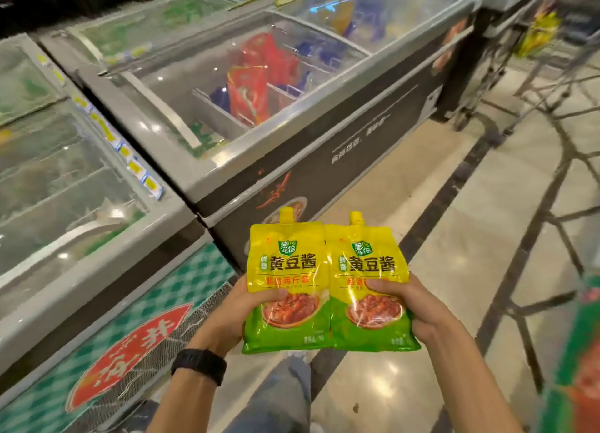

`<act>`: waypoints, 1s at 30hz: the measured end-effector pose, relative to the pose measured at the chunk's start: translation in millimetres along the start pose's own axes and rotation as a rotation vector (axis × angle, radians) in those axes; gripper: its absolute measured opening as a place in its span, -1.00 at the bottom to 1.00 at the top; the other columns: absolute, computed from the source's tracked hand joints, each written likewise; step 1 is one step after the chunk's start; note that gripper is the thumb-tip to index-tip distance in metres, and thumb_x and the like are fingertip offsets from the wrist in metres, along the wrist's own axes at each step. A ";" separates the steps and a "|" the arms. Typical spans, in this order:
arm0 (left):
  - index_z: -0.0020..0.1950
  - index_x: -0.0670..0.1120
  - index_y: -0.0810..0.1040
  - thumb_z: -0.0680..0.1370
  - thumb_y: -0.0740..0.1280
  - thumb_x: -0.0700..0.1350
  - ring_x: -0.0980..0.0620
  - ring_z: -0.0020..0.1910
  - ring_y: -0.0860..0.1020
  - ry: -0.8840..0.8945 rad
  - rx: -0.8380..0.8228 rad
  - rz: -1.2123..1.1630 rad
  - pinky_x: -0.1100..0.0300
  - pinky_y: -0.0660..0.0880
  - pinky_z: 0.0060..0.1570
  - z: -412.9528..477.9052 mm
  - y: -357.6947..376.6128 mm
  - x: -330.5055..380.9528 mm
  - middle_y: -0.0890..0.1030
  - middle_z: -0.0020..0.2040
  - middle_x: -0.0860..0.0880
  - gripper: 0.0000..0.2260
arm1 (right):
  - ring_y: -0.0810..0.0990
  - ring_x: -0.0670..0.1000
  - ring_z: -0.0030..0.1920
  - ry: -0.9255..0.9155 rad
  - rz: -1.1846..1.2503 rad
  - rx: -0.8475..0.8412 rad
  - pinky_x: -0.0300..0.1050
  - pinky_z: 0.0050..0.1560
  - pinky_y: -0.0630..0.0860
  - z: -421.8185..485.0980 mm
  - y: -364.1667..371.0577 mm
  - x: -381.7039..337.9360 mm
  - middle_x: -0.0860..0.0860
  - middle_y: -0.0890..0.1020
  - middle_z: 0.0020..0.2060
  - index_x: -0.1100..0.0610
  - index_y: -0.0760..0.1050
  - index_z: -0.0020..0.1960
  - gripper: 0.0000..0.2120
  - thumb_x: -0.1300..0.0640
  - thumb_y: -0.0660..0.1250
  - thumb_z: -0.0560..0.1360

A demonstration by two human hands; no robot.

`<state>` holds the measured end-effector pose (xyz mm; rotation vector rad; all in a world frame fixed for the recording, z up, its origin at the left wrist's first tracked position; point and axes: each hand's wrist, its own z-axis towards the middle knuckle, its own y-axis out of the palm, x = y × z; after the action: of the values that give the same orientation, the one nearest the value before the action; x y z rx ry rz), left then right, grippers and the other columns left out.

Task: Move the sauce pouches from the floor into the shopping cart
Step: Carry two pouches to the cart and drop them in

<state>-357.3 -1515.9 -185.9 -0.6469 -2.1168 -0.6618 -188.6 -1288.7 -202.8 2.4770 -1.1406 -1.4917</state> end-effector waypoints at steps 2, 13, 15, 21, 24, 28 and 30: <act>0.10 -0.09 0.68 0.01 0.75 -0.05 -0.16 0.02 0.71 -0.023 -0.063 -0.006 -0.07 0.58 0.10 42.8 14.7 18.6 0.71 0.11 -0.21 -0.32 | 0.71 0.22 -0.03 -0.024 0.032 0.050 0.01 -0.18 0.65 19.7 -16.8 -20.0 0.23 0.69 0.06 0.20 0.57 0.19 -0.12 0.14 0.71 -0.12; 0.34 -0.10 0.55 0.23 0.67 -0.17 -0.20 0.15 0.66 -0.132 -0.341 0.114 -0.16 0.54 0.22 265.4 115.3 131.2 0.68 0.18 -0.19 -0.30 | 0.69 0.23 0.02 -0.144 0.173 0.366 0.09 -0.03 0.64 108.1 -105.9 -142.2 0.20 0.69 0.07 0.18 0.55 0.22 -0.04 0.08 0.73 -0.15; 0.28 -0.11 0.59 0.11 0.71 -0.08 -0.18 0.14 0.67 -0.156 -0.418 0.151 -0.10 0.55 0.19 297.1 147.5 144.8 0.69 0.18 -0.19 -0.24 | 0.67 0.27 0.07 -0.140 0.223 0.410 0.21 0.12 0.58 112.8 -131.5 -156.0 0.22 0.68 0.10 0.18 0.53 0.26 -0.04 0.10 0.72 -0.12; 0.29 -0.13 0.54 0.35 0.56 -0.30 -0.26 0.16 0.64 -0.259 -0.526 0.254 -0.18 0.55 0.21 394.2 255.9 156.9 0.69 0.16 -0.22 -0.48 | 0.69 0.25 0.00 -0.196 0.342 0.550 0.11 -0.05 0.64 125.8 -224.8 -194.0 0.23 0.69 0.06 0.21 0.56 0.20 -0.03 0.11 0.74 -0.20; 0.33 -0.17 0.52 0.33 0.54 -0.28 -0.27 0.15 0.65 -0.279 -0.544 0.298 -0.15 0.60 0.13 443.0 315.4 162.0 0.68 0.16 -0.23 -0.43 | 0.71 0.21 -0.06 -0.197 0.390 0.583 0.01 -0.17 0.64 141.5 -284.9 -222.1 0.21 0.70 0.02 0.18 0.58 0.16 -0.03 0.10 0.74 -0.24; 0.34 -0.16 0.52 0.31 0.55 -0.19 -0.23 0.13 0.67 -0.245 -0.599 0.365 -0.05 0.63 0.09 504.7 392.9 184.4 0.68 0.18 -0.20 -0.40 | 0.70 0.23 -0.01 -0.189 0.388 0.579 0.05 -0.08 0.62 168.1 -359.3 -280.0 0.21 0.70 0.04 0.17 0.57 0.18 -0.02 0.09 0.74 -0.23; 0.31 -0.13 0.53 0.29 0.56 -0.17 -0.22 0.12 0.67 -0.230 -0.608 0.371 -0.01 0.64 0.05 534.7 429.8 201.5 0.68 0.19 -0.20 -0.41 | 0.70 0.23 0.00 -0.198 0.375 0.584 0.08 0.00 0.60 183.4 -391.9 -316.0 0.21 0.70 0.04 0.18 0.58 0.17 -0.02 0.08 0.74 -0.24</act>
<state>-481.3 -812.1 -209.4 -1.4670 -1.9063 -1.0621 -193.6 -753.0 -212.3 2.2318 -2.2025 -1.4671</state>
